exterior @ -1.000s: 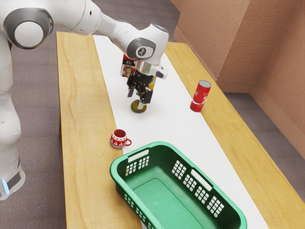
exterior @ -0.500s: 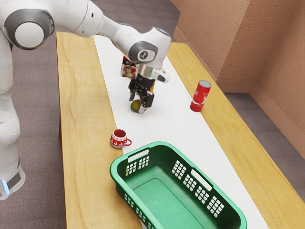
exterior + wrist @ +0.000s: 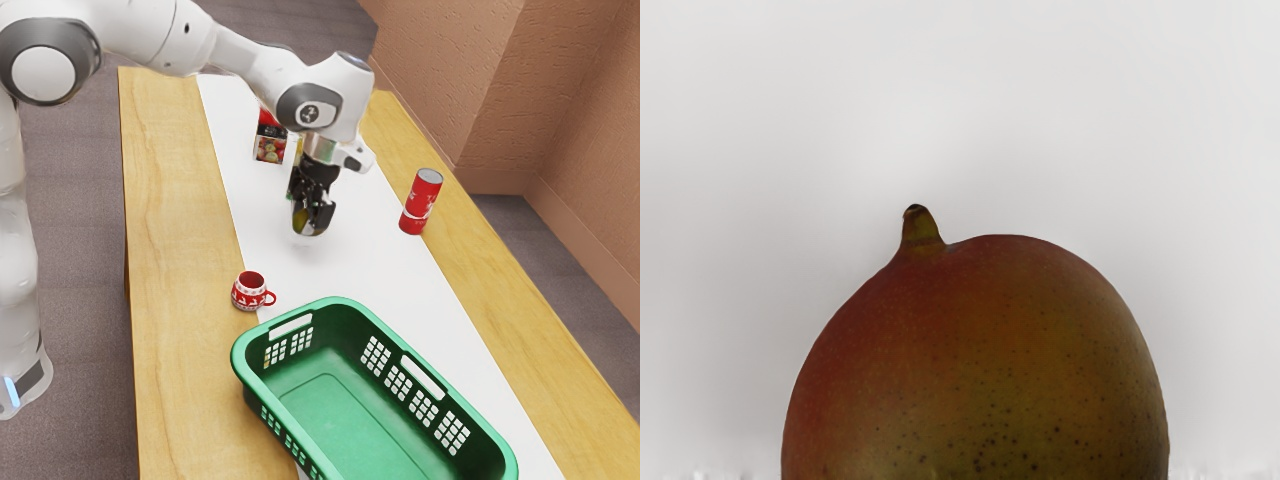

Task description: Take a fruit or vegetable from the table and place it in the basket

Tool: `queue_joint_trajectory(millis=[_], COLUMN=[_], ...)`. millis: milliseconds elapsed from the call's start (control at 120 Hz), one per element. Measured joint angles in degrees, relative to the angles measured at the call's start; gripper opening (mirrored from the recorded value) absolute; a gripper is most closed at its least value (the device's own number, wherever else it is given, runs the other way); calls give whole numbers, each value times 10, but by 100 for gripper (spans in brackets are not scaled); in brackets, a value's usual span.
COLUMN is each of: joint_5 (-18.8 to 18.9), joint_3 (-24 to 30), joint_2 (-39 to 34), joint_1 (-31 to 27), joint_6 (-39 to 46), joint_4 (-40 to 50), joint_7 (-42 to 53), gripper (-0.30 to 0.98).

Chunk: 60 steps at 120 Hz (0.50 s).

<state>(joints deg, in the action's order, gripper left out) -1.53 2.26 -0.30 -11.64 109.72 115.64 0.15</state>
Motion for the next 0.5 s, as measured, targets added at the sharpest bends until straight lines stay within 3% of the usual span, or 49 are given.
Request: queue_joint_trajectory(millis=[100,167,358,500], joint_5=[2,1,-31,-74], joint_3=[3,33,97,180], joint_2=[-58,-96,-166,-169], joint_1=[-2,3,150,178], joint_6=[-10,-24,-62,-71], joint_4=[-4,-4,-16,-25], joint_7=[1,2,2,2], gripper=[22,21,20,20])
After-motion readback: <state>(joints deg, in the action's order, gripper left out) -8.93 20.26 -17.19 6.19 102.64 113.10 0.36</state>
